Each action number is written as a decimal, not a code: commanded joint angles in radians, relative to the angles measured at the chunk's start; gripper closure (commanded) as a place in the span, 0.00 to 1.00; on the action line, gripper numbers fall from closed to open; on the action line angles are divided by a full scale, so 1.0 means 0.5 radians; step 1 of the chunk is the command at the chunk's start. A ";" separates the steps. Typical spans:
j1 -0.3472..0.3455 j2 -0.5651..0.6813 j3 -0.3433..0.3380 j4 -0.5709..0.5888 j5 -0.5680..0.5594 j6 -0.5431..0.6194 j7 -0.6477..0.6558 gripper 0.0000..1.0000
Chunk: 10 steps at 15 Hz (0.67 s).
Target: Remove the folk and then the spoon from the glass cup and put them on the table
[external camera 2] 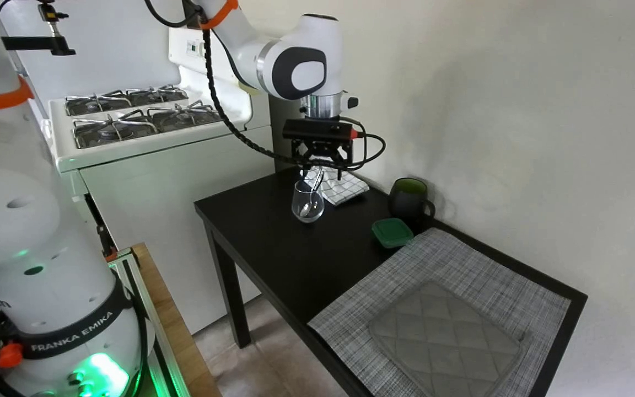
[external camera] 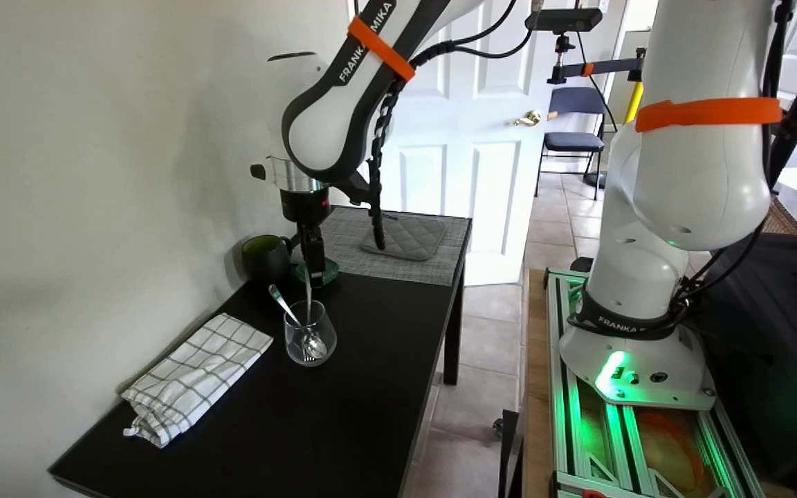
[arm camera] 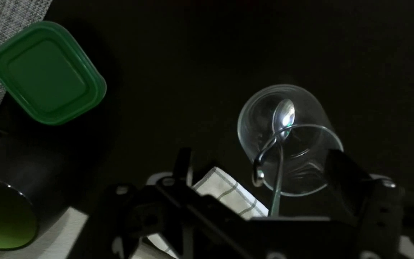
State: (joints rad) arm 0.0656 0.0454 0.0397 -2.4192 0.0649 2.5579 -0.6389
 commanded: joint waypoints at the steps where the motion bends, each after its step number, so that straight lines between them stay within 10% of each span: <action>1: -0.020 0.025 0.041 0.035 0.097 -0.090 -0.088 0.29; 10: -0.014 0.028 0.057 0.029 0.058 -0.085 -0.038 0.90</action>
State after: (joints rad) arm 0.0657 0.0480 0.0575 -2.4191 0.0873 2.5452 -0.6536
